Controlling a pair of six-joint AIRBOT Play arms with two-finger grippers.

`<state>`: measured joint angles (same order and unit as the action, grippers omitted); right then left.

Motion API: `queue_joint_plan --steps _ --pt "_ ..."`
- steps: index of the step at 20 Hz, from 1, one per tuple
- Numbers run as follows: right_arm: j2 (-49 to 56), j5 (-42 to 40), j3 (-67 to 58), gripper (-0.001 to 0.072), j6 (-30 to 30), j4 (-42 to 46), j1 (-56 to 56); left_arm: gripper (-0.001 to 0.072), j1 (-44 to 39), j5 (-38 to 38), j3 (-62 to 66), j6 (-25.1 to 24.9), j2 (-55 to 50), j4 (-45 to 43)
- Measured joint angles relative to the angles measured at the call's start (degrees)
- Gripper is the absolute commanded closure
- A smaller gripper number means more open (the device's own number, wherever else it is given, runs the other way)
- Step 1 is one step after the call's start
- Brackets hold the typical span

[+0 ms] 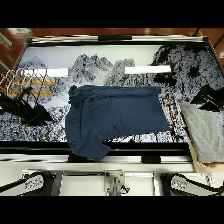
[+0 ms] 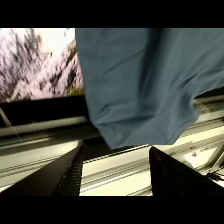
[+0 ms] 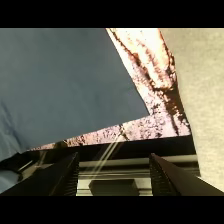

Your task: Fold the shirts.

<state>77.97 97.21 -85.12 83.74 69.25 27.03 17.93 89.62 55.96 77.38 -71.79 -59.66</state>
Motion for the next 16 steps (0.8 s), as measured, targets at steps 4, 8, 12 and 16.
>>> queue_joint_plan --steps 4,8,12,16 --pt "-0.61 -1.86 2.89 0.0165 -0.28 -0.04 0.63 0.0251 -0.87 -7.23 -15.19 -3.3 3.5 0.81" --pt "-0.76 -4.22 3.76 0.0165 -0.42 0.04 0.85 0.0264 -3.65 -14.21 -22.43 -5.07 4.0 1.77" --pt "-0.76 -5.31 4.02 0.0164 -0.44 0.2 0.85 0.0273 -7.19 -19.82 -24.57 -5.55 3.69 3.48" --pt "-0.74 -5.86 4.04 0.0086 -0.46 0.31 0.87 0.0674 -10.1 -24.26 -25.2 -5.57 1.97 5.38"
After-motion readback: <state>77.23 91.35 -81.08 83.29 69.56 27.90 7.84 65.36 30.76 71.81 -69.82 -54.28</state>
